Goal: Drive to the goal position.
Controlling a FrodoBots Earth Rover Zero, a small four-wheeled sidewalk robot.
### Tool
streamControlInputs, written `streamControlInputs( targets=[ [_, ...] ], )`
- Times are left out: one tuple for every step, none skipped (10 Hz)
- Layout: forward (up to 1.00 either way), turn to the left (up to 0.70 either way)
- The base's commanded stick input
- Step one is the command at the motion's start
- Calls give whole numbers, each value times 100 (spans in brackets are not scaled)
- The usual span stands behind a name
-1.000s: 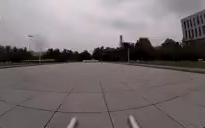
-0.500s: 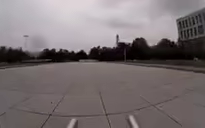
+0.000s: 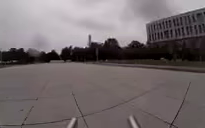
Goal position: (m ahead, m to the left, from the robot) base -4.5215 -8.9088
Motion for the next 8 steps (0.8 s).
streamControlInputs(
  targets=[
    [0,-96],
    [0,-96],
    [0,-96],
    [0,-96],
    [0,-96],
    [0,-96],
    [0,-96],
    [0,-96]
  ],
)
